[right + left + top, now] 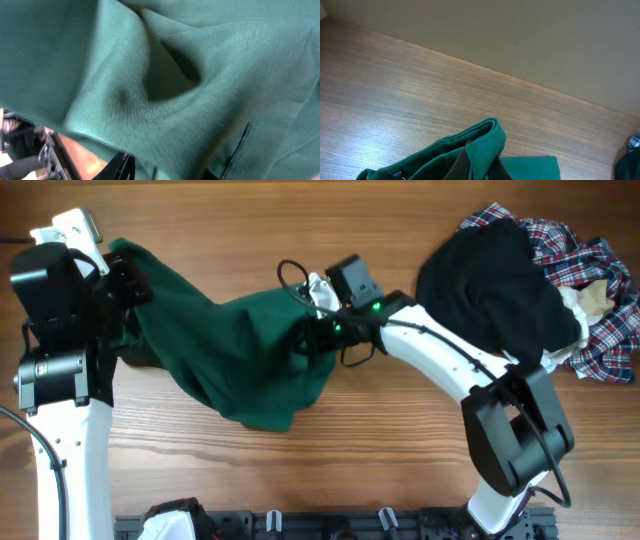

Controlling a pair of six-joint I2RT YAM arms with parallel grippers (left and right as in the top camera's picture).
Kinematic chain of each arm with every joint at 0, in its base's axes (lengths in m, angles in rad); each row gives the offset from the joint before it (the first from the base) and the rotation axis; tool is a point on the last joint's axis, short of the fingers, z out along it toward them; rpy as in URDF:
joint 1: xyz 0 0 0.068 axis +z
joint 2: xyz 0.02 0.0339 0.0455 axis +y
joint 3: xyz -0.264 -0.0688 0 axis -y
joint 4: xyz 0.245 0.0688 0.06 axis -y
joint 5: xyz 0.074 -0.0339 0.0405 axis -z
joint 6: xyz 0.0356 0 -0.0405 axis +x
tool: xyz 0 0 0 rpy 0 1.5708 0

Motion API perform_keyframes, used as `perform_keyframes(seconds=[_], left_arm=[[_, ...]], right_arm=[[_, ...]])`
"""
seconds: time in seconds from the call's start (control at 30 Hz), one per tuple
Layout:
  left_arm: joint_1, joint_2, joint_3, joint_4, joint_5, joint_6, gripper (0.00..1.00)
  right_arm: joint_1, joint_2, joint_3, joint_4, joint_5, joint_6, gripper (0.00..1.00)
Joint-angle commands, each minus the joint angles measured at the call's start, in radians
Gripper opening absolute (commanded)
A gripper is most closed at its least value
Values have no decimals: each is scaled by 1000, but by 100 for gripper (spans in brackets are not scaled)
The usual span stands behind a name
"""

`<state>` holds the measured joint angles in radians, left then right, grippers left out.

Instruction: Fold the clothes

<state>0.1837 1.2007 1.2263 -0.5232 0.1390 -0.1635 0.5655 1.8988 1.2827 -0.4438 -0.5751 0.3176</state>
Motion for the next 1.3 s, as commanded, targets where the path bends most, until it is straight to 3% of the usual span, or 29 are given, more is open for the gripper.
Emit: perform_keyframes(seconds=[0.0,0.2,0.4,0.47,0.67,0.97,1.27], left_arm=[[2,4,19,9,5,-9,4],[2,4,19,9,5,-9,4],[2,5,19,5,5,-9,4],[2,5,19,2,5,-9,4],[2,5,19,10,5,-9,4],[2,-105,19,78,5,-14,4],[2,-412,19,93,5,-58,4]], right_arm=[[27,16,-104,118,77,129,27],[84,16,-241,357,149,278,28],[162,16,-257,385,236,395,27],[179,16,-256,388,246,407,4],[90,-109,-244,349,154,329,4],[-182,-522,21,-126,131,5,4],[-191,-611,406,-556,176,-164,4]])
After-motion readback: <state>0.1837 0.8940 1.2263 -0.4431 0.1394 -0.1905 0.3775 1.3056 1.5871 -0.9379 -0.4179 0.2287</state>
